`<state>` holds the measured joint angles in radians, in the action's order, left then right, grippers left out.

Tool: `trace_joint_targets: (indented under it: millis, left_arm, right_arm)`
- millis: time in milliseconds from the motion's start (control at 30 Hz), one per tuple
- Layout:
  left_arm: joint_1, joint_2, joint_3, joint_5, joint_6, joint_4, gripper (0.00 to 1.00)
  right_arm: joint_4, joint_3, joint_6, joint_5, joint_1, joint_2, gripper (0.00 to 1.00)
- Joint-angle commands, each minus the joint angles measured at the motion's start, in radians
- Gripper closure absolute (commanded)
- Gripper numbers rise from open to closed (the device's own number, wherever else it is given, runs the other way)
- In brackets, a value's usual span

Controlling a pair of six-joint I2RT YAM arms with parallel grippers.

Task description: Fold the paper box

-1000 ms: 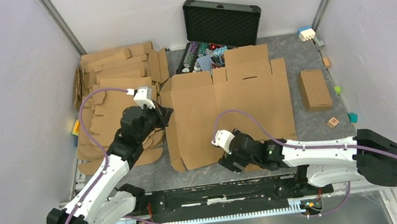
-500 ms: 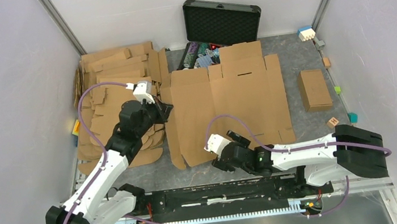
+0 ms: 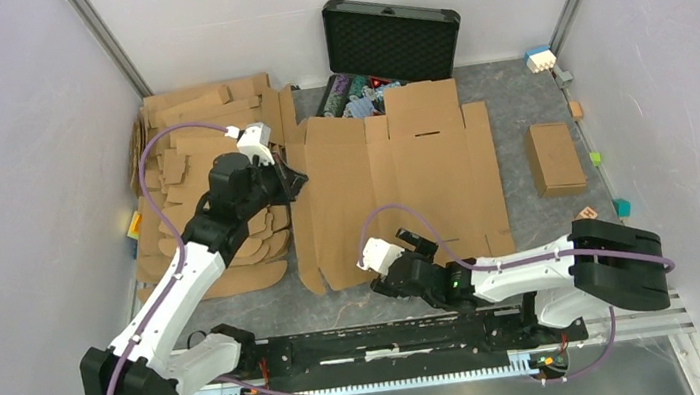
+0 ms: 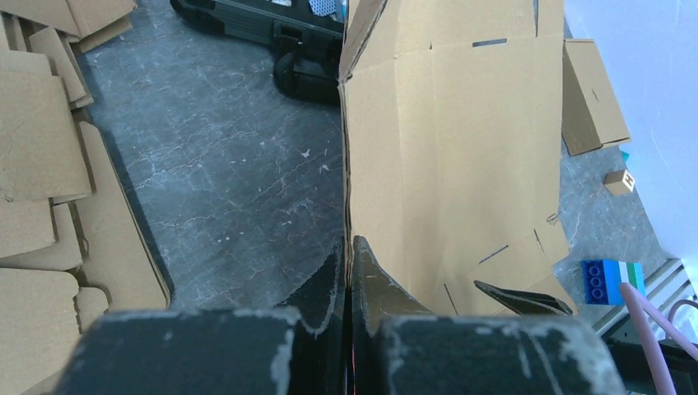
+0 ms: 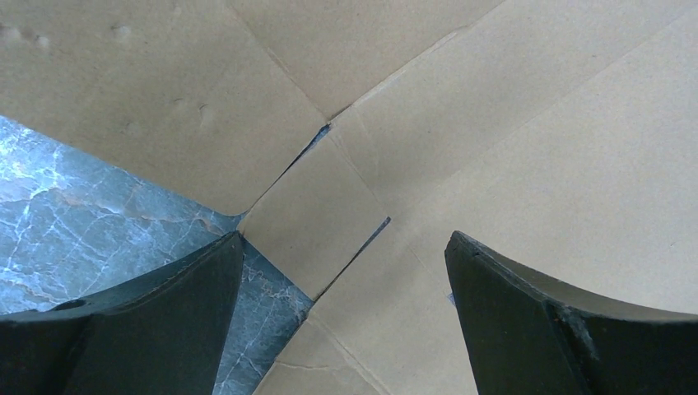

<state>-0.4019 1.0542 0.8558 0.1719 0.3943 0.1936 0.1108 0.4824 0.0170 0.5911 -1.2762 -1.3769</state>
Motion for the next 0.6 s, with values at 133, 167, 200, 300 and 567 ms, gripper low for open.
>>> trace_joint_targets:
  millis: [133,167,200,300,567]
  left_arm:
    - [0.021,0.014,0.052,0.043,0.005,0.031,0.96]
    - [0.027,0.020,0.056,0.052,0.009,0.033,0.96]
    - [0.034,0.027,0.059,0.062,0.013,0.035,0.96]
    - [0.058,0.040,0.070,0.100,0.022,0.036,0.96]
    - [0.064,0.060,0.062,0.094,-0.007,0.052,0.96]
  right_arm:
    - [0.043,-0.013,0.044,0.045,-0.006,-0.021,0.02]
    - [0.053,-0.014,0.047,0.027,-0.006,-0.020,0.02]
    - [0.061,-0.018,0.049,0.021,-0.006,-0.019,0.02]
    - [0.065,-0.019,0.058,0.063,-0.006,-0.026,0.02]
    - [0.102,-0.047,0.049,0.230,0.008,0.092,0.19]
